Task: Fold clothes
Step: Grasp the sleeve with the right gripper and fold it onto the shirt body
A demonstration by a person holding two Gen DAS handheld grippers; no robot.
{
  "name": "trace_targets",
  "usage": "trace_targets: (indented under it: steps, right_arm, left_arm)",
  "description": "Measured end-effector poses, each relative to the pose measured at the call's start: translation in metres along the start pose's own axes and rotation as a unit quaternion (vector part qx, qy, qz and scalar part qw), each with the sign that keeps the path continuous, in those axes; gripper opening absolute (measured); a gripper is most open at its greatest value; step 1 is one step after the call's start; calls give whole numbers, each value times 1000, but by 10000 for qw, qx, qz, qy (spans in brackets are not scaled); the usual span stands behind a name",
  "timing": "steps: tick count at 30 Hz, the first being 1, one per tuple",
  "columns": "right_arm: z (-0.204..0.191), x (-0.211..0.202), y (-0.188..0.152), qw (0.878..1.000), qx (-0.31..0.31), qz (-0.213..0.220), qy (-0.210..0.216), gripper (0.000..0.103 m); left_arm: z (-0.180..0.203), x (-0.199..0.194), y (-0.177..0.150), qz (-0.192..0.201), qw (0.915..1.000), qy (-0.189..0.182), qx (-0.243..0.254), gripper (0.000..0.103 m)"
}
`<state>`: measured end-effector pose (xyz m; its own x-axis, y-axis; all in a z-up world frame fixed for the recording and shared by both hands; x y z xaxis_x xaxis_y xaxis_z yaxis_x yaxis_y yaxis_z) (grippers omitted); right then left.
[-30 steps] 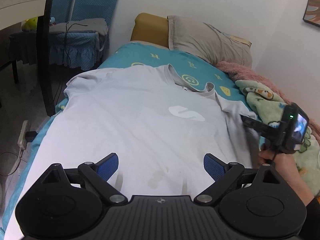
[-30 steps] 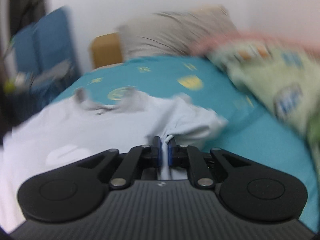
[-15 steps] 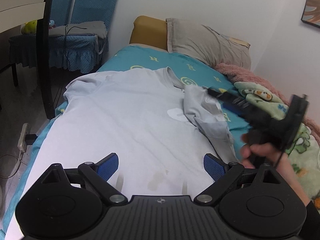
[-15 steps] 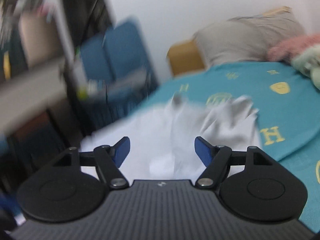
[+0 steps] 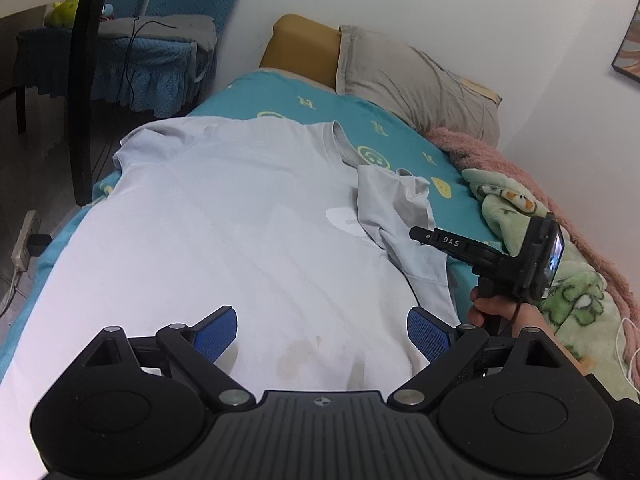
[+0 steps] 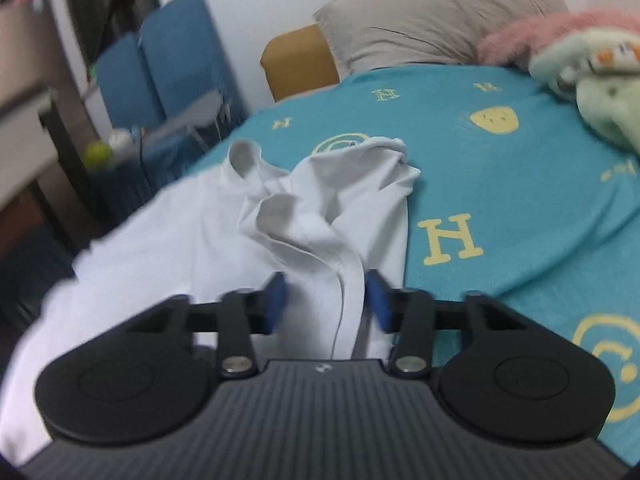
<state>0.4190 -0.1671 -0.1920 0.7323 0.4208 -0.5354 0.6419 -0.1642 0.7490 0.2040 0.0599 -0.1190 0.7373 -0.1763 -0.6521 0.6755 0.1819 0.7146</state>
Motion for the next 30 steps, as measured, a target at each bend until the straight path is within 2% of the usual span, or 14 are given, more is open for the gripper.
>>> trace_targets:
  steps: [1, 2, 5, 10, 13, 15, 19, 21, 22, 23, 24, 27, 29, 30]
  right_arm:
    - [-2, -4, -2, 9999, -37, 83, -147, 17]
    - [-1, -9, -1, 9995, 5, 186, -271, 11]
    - [-1, -31, 2, 9966, 45, 611, -554, 3]
    - [18, -67, 27, 9931, 229, 919, -692, 3]
    - [33, -72, 38, 9927, 791, 746, -518, 3]
    - [38, -70, 35, 9916, 1118, 531, -380, 6]
    - [30, -55, 21, 9910, 1311, 193, -181, 8]
    - [23, -45, 16, 9907, 1353, 87, -124, 17]
    - [20, -41, 14, 9903, 1380, 136, -92, 37]
    - [17, -38, 13, 9899, 1406, 184, -60, 63]
    - [13, -34, 12, 9894, 1433, 233, -29, 72]
    - [6, -24, 8, 9881, 1472, 438, -7, 72]
    - [4, -16, 5, 9893, 1399, 404, -119, 59]
    - [3, -11, 4, 9902, 1345, 327, -191, 56]
  left_arm:
    - [0, 0, 0, -4, 10000, -9, -3, 94]
    - [1, 1, 0, -7, 10000, -18, -6, 94]
    - [0, -3, 1, 43, 10000, -22, -31, 94]
    - [1, -7, 4, 109, 9999, -39, -56, 94]
    - [3, -8, 6, 126, 9999, -56, -90, 94]
    - [3, -7, 6, 130, 9999, -32, -79, 94]
    - [3, -3, 8, 153, 9998, 80, -54, 94]
    - [2, -2, 10, 171, 9997, 142, -42, 94]
    - [2, -1, 10, 180, 9997, 173, -36, 94]
    - [1, 0, 10, 204, 9995, 232, -9, 94]
    - [0, 1, 10, 219, 9993, 288, -24, 94]
    - [-5, 10, 8, 126, 9993, 293, -216, 94]
    - [-7, 17, 6, 41, 9992, 273, -305, 94]
    - [-7, 19, 4, 6, 9992, 256, -320, 94]
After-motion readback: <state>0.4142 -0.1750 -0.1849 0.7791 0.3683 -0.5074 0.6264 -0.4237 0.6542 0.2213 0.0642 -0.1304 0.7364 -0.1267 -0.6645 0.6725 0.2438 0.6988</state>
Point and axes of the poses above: each gripper's, at about its wrist camera, not at the fingertips, and x roughly the way its jaws point, z to its right, y to its top, the point moved 5 cm from there along x, roughly the way its jaws point, and after that the axes turned 10 degrees about x, right-handed, at the moved point
